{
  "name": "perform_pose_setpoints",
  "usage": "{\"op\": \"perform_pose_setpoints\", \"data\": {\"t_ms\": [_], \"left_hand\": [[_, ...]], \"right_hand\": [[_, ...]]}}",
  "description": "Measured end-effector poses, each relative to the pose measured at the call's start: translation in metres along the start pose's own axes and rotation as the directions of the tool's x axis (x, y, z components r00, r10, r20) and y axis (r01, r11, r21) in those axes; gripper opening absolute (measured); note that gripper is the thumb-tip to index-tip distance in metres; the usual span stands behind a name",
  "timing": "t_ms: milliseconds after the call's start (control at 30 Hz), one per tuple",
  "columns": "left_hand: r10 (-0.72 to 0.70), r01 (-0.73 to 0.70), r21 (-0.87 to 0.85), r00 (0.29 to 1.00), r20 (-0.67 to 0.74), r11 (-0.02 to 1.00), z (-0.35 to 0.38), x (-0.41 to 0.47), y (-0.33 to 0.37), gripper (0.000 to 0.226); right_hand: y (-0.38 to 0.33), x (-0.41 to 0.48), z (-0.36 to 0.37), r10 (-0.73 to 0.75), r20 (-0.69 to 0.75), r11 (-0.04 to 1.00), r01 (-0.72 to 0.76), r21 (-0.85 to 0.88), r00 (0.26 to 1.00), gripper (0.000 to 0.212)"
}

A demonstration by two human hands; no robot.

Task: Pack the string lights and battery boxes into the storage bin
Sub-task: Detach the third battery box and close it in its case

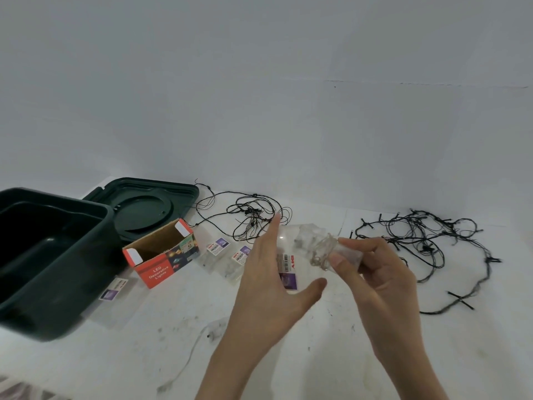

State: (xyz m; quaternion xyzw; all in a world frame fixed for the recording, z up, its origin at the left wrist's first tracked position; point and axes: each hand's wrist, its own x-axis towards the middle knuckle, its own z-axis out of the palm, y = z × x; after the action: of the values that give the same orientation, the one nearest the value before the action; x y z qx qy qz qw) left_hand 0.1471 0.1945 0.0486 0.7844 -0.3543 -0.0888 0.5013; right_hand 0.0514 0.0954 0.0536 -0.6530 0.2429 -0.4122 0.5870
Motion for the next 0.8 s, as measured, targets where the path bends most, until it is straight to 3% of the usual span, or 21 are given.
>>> {"op": "perform_pose_setpoints", "data": {"t_ms": [167, 400, 500, 567, 633, 700, 800], "left_hand": [[0.002, 0.001, 0.066, 0.999, -0.043, 0.998, 0.01, -0.004, 0.001, 0.082], [-0.003, 0.007, 0.045, 0.997, -0.081, 0.999, 0.017, -0.01, 0.002, 0.063], [0.031, -0.027, 0.033, 0.994, -0.108, 0.999, 0.022, -0.013, 0.001, 0.068], [-0.021, 0.008, -0.087, 0.989, -0.148, 0.996, 0.021, -0.012, 0.006, 0.061], [-0.196, 0.139, -0.339, 0.97, -0.142, 0.931, 0.014, -0.004, 0.011, 0.047], [-0.366, 0.298, -0.54, 0.93, -0.02, 0.787, 0.007, 0.007, 0.009, 0.029], [-0.417, 0.417, -0.615, 0.896, 0.153, 0.669, 0.007, 0.012, 0.006, 0.032]], "right_hand": [[0.003, -0.004, 0.003, -0.069, -0.011, 0.988, 0.067, -0.142, 0.998, 0.023], [0.006, -0.007, 0.0, -0.062, -0.025, 0.987, 0.058, -0.147, 0.998, 0.022], [0.007, -0.012, 0.002, -0.081, -0.066, 0.99, 0.072, -0.123, 0.995, 0.016], [0.008, -0.016, 0.004, -0.077, -0.095, 0.994, 0.069, -0.083, 0.993, 0.014], [0.008, -0.018, 0.001, -0.045, -0.077, 0.999, 0.044, -0.005, 0.996, 0.016], [0.009, -0.017, -0.003, 0.01, 0.026, 0.998, -0.012, 0.057, 1.0, 0.019], [0.011, -0.014, -0.004, 0.04, 0.094, 0.997, -0.047, 0.065, 0.995, 0.016]]}}
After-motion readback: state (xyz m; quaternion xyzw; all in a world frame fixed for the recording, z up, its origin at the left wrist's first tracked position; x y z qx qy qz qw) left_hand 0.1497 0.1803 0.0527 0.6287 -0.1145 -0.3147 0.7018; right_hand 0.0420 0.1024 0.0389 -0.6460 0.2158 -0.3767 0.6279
